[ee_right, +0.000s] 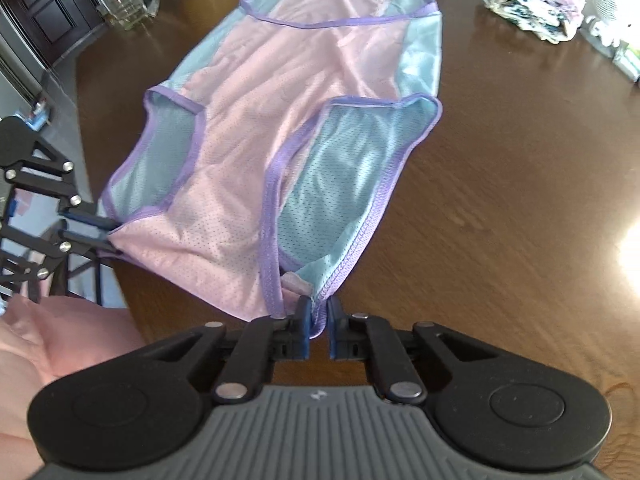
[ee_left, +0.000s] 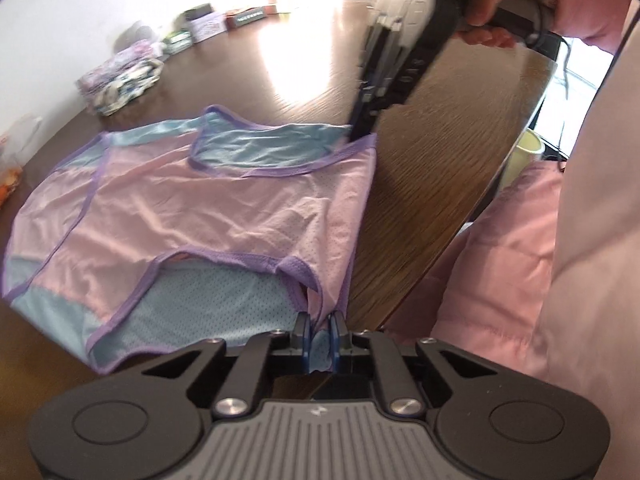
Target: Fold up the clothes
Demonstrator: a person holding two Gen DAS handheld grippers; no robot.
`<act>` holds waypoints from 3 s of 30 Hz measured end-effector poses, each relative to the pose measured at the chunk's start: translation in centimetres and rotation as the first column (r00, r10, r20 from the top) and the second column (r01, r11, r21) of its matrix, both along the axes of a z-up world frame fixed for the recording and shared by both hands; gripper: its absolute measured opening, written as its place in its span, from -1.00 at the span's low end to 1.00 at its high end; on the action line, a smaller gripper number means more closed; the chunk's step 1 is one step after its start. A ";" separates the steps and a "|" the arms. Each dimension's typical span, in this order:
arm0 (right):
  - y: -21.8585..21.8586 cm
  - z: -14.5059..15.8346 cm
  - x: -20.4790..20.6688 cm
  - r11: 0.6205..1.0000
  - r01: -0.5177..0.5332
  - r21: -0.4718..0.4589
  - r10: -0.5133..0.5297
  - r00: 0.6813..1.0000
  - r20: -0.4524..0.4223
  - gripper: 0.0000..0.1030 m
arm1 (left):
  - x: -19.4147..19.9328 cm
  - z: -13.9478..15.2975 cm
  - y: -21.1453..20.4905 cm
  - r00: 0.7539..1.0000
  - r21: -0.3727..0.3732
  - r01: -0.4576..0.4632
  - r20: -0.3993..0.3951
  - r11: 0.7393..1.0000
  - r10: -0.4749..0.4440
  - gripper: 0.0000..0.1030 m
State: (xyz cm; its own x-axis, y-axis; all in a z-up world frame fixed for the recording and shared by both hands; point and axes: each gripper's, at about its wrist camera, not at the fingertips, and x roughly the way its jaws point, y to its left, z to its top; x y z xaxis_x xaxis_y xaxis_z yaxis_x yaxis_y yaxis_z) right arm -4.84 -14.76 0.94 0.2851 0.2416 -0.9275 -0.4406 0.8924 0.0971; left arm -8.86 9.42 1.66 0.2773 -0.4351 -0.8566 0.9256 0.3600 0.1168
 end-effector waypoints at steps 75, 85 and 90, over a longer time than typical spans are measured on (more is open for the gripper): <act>3.1 -0.1 -1.0 0.988 0.107 0.111 -0.133 0.953 0.273 0.23 | 13.7 -0.7 7.1 0.935 -0.235 -0.342 0.006 0.910 0.354 0.25; 3.5 -0.4 -0.6 0.983 0.138 0.121 -0.164 0.955 0.246 -0.47 | 15.4 -1.1 7.5 0.957 -0.196 -0.290 -0.063 0.937 0.283 -0.52; 3.5 -0.2 -0.7 0.982 0.153 0.111 -0.177 0.953 0.248 -0.42 | 15.0 -0.6 7.8 0.954 -0.201 -0.300 -0.048 0.933 0.296 -0.53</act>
